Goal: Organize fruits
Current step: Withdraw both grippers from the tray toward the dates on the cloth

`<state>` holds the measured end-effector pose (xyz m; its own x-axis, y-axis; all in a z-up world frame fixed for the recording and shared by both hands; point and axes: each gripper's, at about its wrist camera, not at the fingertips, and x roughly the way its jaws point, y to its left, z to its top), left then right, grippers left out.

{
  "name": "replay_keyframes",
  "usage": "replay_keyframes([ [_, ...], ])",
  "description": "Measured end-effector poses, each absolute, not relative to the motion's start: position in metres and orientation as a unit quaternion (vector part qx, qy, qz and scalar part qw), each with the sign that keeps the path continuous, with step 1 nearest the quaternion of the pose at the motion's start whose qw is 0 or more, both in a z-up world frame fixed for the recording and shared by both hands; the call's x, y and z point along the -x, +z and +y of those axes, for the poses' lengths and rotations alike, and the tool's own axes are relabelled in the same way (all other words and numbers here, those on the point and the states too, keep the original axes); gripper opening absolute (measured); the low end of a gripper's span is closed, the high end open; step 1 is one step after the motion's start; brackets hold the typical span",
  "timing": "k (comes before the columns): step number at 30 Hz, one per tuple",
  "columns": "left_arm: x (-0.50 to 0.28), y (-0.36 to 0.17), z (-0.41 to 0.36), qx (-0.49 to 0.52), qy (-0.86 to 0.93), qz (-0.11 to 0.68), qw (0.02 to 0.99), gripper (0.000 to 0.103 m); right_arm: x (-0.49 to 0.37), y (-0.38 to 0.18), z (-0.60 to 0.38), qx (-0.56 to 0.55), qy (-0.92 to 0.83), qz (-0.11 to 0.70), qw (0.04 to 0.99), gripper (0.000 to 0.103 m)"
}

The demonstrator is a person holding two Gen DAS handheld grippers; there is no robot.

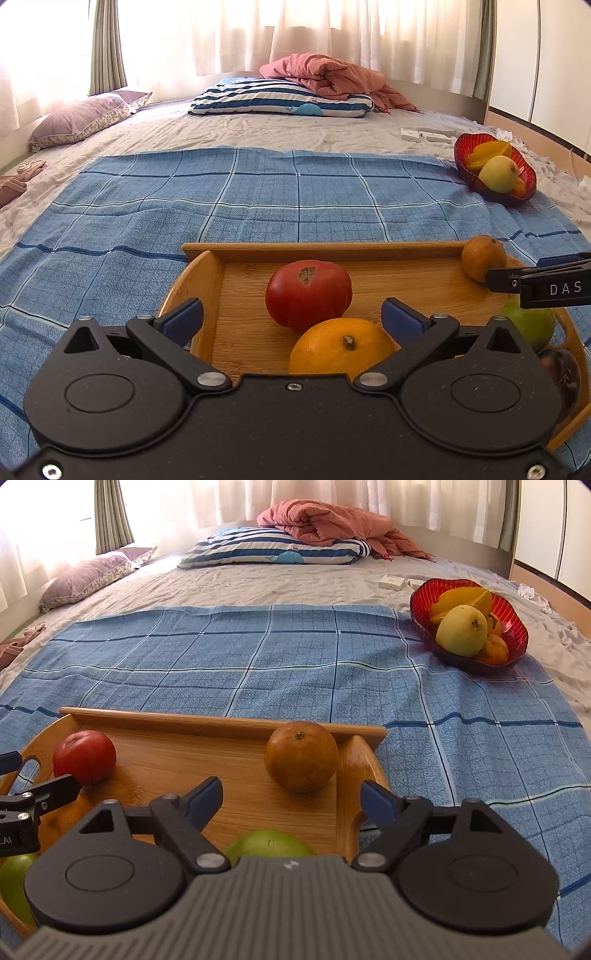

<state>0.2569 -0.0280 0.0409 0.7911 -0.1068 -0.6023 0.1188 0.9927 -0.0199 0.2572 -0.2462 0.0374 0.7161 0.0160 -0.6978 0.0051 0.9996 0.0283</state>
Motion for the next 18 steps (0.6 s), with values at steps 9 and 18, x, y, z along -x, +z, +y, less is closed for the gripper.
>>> replay_keyframes([
  [9,-0.218,0.052,-0.024,-0.018,-0.056,0.289,0.956,0.103,-0.220,0.053,-0.247,-0.030,0.010,0.332,0.943,0.097],
  [18,-0.176,0.053,-0.017,-0.001,-0.051,0.280,0.959,0.103,-0.172,0.056,-0.239,-0.027,0.015,0.285,0.958,0.100],
])
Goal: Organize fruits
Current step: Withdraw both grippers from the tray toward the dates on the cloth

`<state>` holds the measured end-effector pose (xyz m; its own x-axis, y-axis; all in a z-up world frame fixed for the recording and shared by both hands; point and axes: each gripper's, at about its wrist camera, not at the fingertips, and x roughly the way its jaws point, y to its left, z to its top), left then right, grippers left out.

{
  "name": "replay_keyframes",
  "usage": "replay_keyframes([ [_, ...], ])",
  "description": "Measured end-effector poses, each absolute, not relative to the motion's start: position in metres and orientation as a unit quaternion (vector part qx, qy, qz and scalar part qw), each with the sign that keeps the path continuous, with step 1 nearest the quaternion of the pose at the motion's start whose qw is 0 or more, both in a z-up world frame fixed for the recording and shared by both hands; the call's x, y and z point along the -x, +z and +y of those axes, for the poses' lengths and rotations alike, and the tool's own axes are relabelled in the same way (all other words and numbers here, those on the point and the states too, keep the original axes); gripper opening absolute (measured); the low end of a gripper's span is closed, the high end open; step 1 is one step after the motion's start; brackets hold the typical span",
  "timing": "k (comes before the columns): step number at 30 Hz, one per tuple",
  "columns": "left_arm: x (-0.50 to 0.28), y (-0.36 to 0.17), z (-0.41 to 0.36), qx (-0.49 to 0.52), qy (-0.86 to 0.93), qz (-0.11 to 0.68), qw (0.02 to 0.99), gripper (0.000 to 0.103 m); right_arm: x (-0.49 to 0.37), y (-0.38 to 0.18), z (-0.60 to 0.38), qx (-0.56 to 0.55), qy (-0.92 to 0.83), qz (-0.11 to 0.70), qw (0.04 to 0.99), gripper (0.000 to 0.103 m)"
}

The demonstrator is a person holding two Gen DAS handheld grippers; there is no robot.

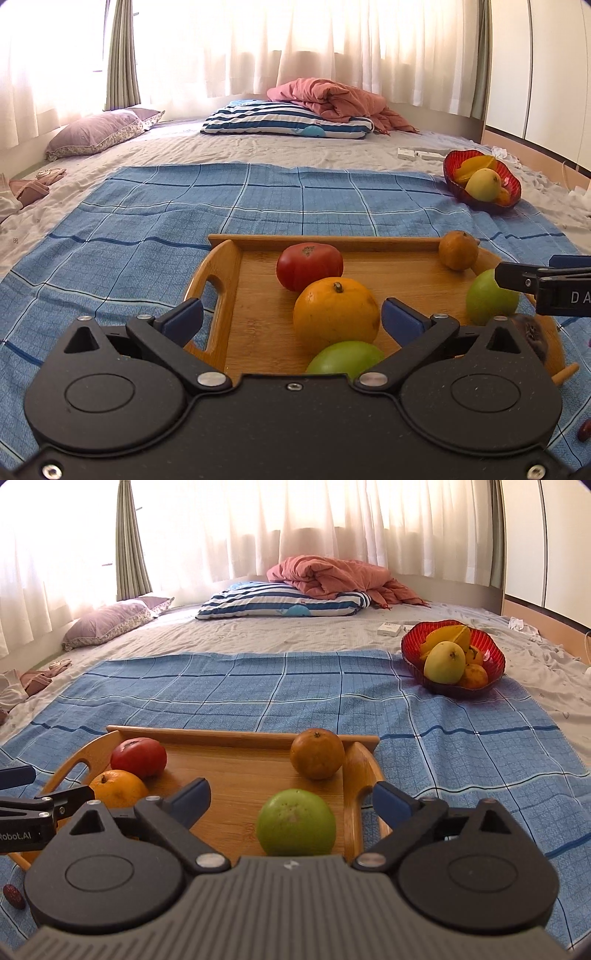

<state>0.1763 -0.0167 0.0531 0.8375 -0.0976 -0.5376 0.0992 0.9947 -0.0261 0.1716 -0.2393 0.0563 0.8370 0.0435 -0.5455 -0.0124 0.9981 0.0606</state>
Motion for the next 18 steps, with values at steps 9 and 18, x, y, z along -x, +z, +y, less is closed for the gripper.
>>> replay_keyframes([
  [9,-0.133,0.042,-0.013,-0.006,-0.041,0.275,0.961,0.103,-0.121,0.045,-0.218,0.008,0.002,0.239,0.971,0.101],
  [18,-0.095,0.037,-0.001,-0.009,-0.028,0.259,0.965,0.103,-0.079,0.034,-0.204,0.008,-0.003,0.221,0.975,0.103],
])
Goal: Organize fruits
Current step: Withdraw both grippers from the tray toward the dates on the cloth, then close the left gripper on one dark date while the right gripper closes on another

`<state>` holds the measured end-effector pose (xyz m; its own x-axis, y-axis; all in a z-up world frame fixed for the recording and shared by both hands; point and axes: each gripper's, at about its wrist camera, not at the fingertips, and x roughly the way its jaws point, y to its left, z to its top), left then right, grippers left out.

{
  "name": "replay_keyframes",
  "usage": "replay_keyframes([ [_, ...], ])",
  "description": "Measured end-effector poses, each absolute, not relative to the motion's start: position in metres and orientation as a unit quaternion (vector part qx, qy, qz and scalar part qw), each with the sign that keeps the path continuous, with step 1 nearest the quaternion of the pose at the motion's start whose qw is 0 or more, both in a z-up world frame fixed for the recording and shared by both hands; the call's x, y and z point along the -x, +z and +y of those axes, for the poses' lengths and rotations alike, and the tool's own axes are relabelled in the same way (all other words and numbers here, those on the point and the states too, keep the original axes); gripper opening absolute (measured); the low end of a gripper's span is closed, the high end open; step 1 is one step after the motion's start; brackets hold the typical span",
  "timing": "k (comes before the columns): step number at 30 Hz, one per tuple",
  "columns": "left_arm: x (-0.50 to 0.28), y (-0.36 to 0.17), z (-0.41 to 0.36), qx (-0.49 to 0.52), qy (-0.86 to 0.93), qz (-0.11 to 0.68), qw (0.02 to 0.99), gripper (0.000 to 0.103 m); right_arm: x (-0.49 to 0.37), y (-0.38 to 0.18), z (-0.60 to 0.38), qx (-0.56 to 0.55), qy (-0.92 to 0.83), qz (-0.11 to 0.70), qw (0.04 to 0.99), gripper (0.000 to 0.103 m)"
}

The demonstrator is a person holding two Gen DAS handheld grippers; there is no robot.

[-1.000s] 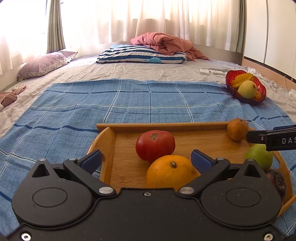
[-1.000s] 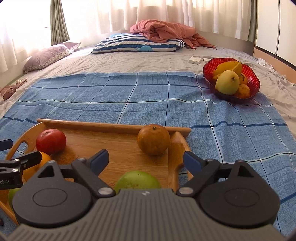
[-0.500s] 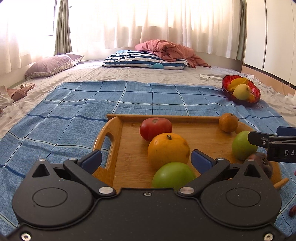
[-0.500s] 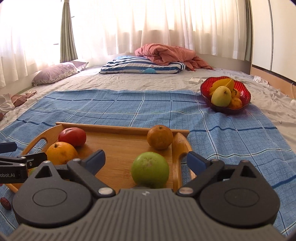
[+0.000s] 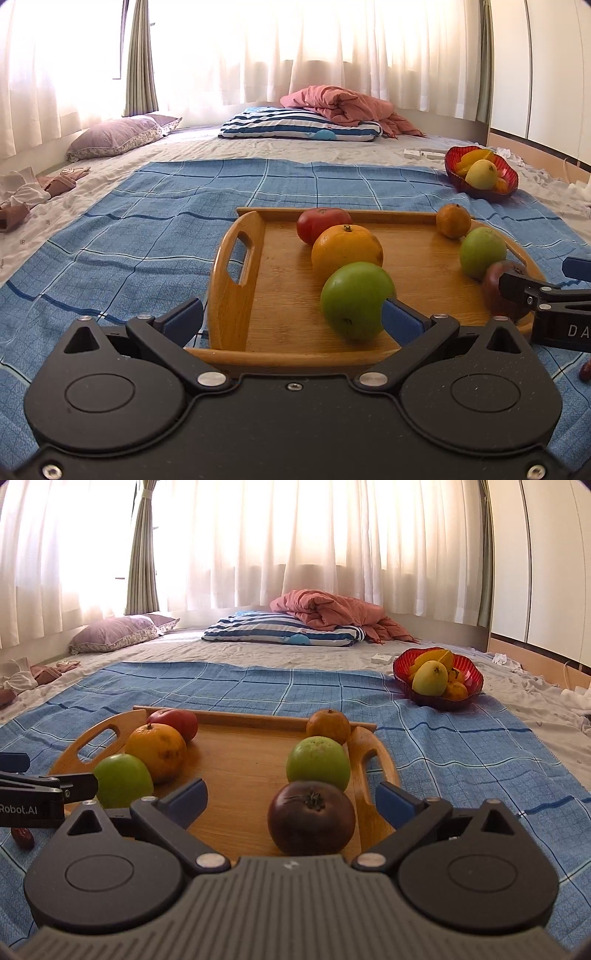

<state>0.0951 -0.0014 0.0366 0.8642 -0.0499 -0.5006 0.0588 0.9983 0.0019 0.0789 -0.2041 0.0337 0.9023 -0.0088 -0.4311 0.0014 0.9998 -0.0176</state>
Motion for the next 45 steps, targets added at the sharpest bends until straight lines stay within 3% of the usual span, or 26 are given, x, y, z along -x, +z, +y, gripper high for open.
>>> replay_keyframes([
  [12,-0.061,0.017,0.023,0.007,-0.006,0.246,0.969,0.103,-0.039,0.014,-0.188,-0.006,-0.010,0.170,0.985,0.103],
  [34,-0.037,-0.013,0.031,-0.010,0.010,0.228,0.974,0.103,-0.001,-0.025,-0.152,0.037,-0.013,0.172,0.984,0.102],
  [41,-0.037,-0.016,0.031,-0.013,0.002,0.236,0.972,0.097,0.001,-0.031,-0.144,0.050,-0.007,0.179,0.982,0.093],
  [45,-0.037,-0.016,0.032,-0.009,-0.002,0.239,0.971,0.089,0.000,-0.032,-0.142,0.045,-0.001,0.183,0.982,0.089],
])
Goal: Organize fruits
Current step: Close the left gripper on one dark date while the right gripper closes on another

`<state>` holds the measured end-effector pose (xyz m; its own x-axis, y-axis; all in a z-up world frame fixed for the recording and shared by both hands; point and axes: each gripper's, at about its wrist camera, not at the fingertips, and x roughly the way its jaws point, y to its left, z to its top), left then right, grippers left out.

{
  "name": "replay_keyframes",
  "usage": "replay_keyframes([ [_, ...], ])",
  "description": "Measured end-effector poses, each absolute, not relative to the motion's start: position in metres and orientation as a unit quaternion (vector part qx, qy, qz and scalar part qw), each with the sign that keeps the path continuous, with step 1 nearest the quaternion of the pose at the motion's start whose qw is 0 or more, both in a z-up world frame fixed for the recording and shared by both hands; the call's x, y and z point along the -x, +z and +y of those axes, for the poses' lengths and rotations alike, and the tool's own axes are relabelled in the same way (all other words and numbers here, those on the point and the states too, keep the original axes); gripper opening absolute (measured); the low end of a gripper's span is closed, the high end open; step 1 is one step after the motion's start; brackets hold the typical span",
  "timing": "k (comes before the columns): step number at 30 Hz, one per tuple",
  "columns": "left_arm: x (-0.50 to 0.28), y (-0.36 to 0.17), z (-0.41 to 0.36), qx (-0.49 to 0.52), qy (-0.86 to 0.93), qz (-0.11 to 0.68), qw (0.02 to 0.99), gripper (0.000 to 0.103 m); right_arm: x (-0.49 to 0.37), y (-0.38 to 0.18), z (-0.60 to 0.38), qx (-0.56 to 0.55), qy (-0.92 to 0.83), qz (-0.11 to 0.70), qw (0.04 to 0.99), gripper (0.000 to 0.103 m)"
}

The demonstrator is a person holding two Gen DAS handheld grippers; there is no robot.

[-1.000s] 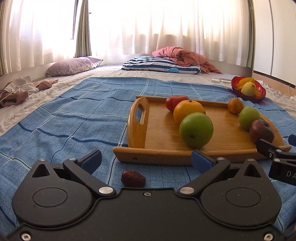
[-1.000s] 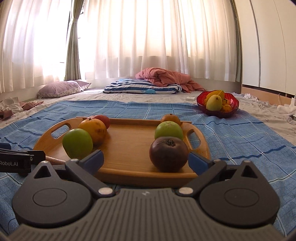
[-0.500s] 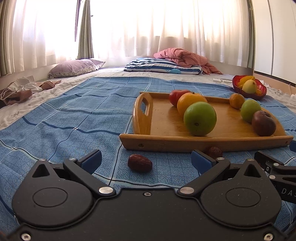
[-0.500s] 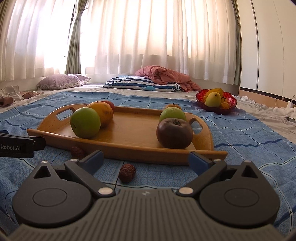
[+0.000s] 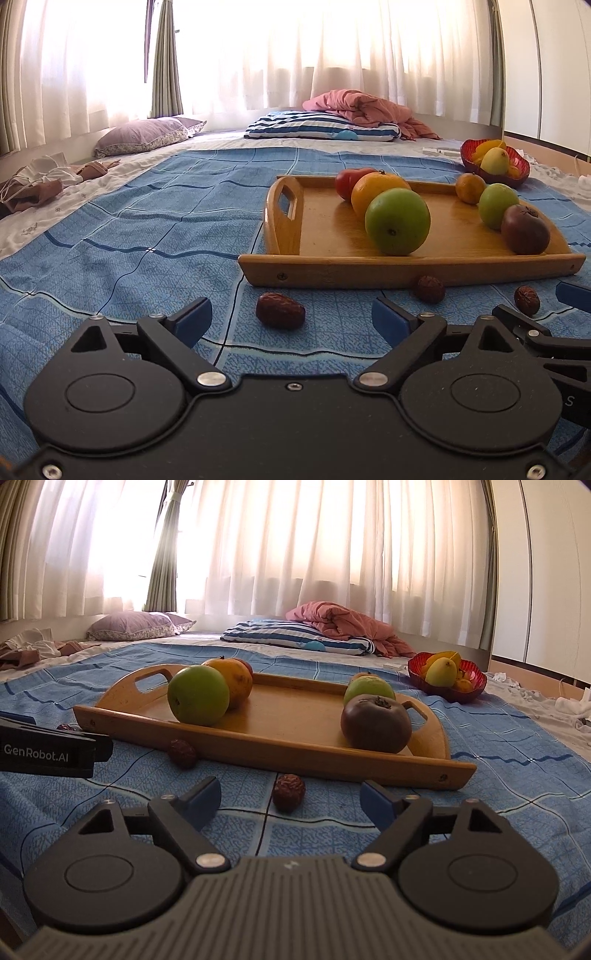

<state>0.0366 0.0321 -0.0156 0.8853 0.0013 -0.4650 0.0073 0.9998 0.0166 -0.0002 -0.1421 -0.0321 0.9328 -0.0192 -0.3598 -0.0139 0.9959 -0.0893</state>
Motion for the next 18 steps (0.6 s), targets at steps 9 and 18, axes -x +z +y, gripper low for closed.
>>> replay_keyframes([
  [9,-0.0382,-0.0148,0.0339,-0.005,0.001,0.247,0.969,0.072,-0.0022,-0.0321,-0.1373,0.050,-0.004,0.185,0.981,0.077],
  [18,-0.0392,-0.0137,0.0351,-0.006,-0.001,0.256,0.967,0.049,-0.0031,-0.0286,-0.1367,0.038,-0.005,0.188,0.982,0.066],
])
